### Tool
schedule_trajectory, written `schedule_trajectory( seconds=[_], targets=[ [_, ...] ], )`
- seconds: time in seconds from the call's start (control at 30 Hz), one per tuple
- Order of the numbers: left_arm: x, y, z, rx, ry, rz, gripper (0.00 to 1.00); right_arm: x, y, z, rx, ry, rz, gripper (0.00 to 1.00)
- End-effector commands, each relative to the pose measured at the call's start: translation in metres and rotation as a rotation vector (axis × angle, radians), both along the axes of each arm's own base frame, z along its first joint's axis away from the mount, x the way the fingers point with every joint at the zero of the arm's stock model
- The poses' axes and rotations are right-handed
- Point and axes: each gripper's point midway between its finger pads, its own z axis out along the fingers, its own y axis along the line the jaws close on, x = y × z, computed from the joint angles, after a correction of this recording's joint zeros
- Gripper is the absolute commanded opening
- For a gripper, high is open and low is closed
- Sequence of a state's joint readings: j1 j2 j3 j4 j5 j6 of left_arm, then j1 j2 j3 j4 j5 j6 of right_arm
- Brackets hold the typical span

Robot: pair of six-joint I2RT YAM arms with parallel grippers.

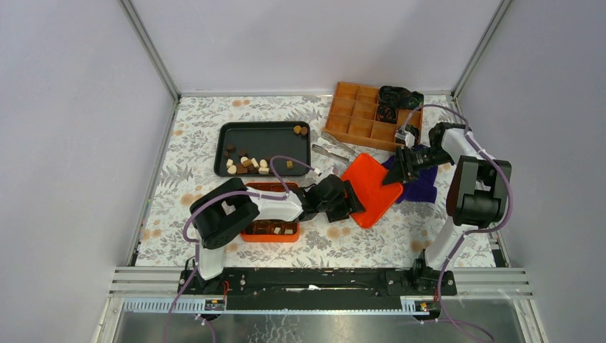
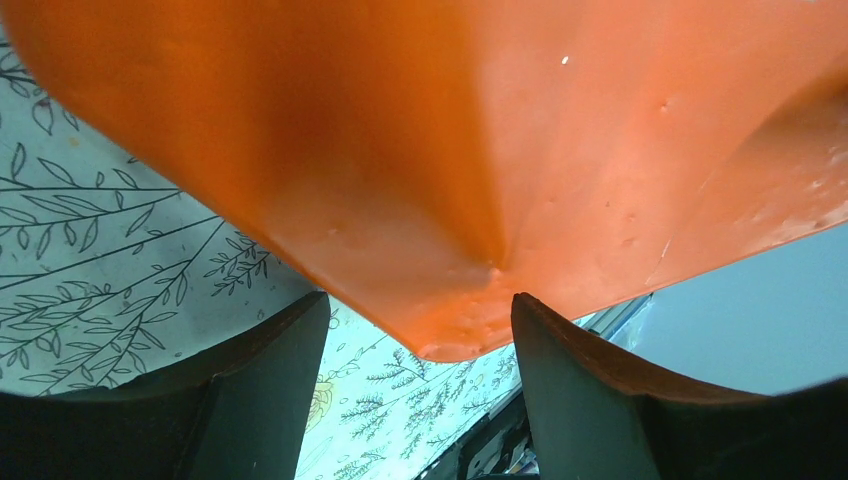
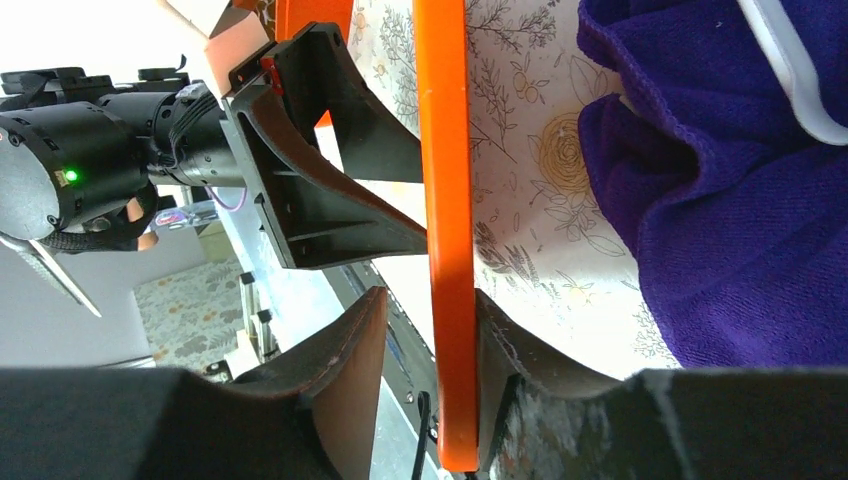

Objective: Pack the chocolate
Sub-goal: Pick up the box lid from the center of the board.

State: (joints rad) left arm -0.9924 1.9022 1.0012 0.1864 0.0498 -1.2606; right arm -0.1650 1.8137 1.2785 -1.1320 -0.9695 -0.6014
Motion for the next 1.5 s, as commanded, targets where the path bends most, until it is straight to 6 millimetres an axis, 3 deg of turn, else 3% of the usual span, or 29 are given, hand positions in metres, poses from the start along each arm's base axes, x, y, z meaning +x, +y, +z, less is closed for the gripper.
schedule_trajectory(
  seconds=[0.0, 0.1, 0.23, 0.3, 0.43, 0.63, 0.8, 0.9, 0.97, 1.07, 1.23, 1.33, 1.47],
  targets=[
    [-0.002, 0.013, -0.013, 0.054, -0.007, -0.023, 0.75, 0.000, 0.013, 0.011, 0.047, 0.024, 0.036, 0.41],
    [0.000, 0.014, -0.012, 0.055, -0.012, -0.024, 0.75, -0.002, 0.016, 0.008, 0.018, 0.018, 0.065, 0.38],
    [0.004, 0.018, -0.005, 0.051, -0.039, -0.011, 0.75, -0.003, 0.015, 0.010, -0.021, -0.013, 0.079, 0.15],
    [0.009, 0.019, 0.018, 0.012, -0.103, 0.002, 0.75, -0.004, 0.015, 0.020, -0.017, -0.044, 0.078, 0.06],
    [0.020, 0.032, 0.068, -0.038, -0.258, 0.037, 0.76, -0.001, 0.018, 0.063, 0.035, -0.125, 0.048, 0.00],
    [0.018, 0.073, 0.170, -0.143, -0.521, 0.110, 0.79, -0.002, 0.029, 0.144, 0.148, -0.202, 0.014, 0.00],
    [-0.004, 0.130, 0.236, -0.327, -0.677, 0.219, 0.97, 0.003, 0.044, 0.204, 0.308, -0.208, -0.077, 0.00],
    [-0.023, 0.159, 0.272, -0.519, -0.769, 0.267, 0.99, 0.002, 0.052, 0.242, 0.474, -0.163, -0.095, 0.00],
    [-0.033, 0.174, 0.290, -0.623, -0.801, 0.295, 0.99, 0.004, 0.053, 0.257, 0.547, -0.137, -0.084, 0.00],
    [-0.038, 0.174, 0.302, -0.666, -0.823, 0.281, 0.99, 0.001, 0.063, 0.264, 0.549, -0.107, -0.069, 0.00],
    [-0.028, 0.152, 0.317, -0.677, -0.865, 0.252, 0.98, -0.013, 0.083, 0.272, 0.544, -0.103, -0.040, 0.00],
    [-0.014, 0.138, 0.319, -0.665, -0.859, 0.261, 0.88, -0.022, 0.099, 0.281, 0.570, -0.125, -0.025, 0.00],
    [-0.001, 0.135, 0.334, -0.736, -0.862, 0.295, 0.80, -0.032, 0.107, 0.292, 0.612, -0.135, -0.025, 0.00]
  ],
)
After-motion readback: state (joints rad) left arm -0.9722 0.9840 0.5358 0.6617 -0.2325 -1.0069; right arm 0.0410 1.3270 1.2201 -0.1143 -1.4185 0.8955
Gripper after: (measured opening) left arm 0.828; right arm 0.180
